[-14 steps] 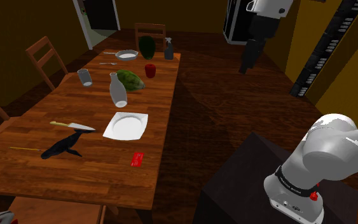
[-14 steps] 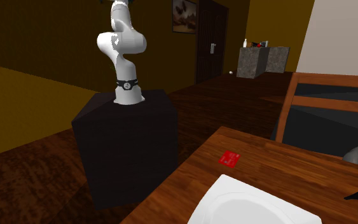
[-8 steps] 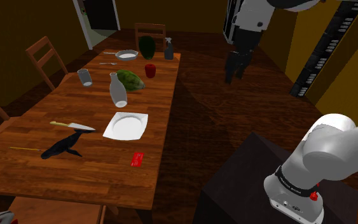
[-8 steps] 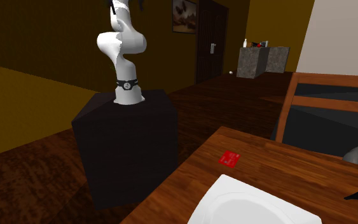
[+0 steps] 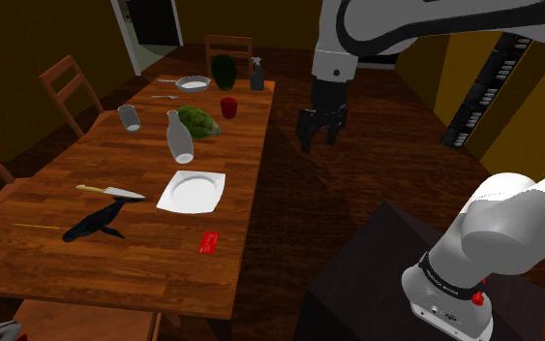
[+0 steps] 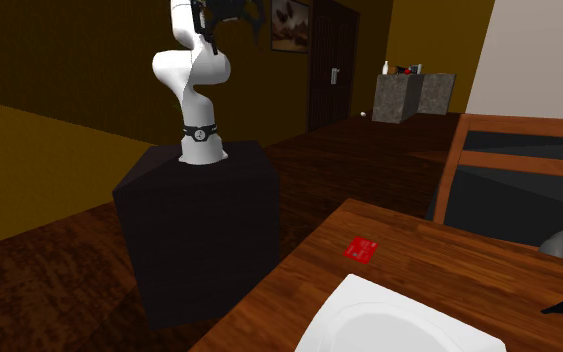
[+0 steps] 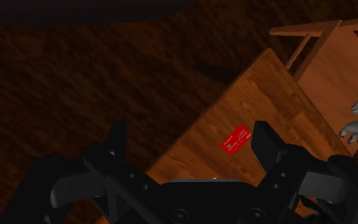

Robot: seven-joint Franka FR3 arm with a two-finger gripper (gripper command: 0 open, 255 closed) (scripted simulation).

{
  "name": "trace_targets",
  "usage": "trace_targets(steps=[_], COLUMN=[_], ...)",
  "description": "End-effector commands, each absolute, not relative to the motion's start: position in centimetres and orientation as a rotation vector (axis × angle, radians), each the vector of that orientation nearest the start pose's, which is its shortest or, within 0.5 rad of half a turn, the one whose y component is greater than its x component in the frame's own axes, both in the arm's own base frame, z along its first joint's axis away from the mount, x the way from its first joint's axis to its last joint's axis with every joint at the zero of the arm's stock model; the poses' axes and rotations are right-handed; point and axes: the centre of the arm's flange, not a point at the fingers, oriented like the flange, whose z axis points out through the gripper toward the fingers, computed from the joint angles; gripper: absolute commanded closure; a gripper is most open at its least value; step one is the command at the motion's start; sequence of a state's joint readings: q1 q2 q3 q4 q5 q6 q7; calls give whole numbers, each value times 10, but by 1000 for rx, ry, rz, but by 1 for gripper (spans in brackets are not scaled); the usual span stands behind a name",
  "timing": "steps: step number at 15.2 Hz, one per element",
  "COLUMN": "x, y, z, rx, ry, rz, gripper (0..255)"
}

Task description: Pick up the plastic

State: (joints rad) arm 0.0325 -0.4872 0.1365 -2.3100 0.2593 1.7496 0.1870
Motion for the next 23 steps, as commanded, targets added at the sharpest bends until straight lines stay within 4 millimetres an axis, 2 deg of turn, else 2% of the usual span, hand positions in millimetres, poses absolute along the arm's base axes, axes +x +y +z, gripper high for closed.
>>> trace_targets(steps=[1,12,23], x=[400,476,551], y=[110,188,253], z=[502,398,284], rx=[-2950,-2871,-2751], ry=[198,507,805], rz=[192,378,557], gripper=[0,0,0])
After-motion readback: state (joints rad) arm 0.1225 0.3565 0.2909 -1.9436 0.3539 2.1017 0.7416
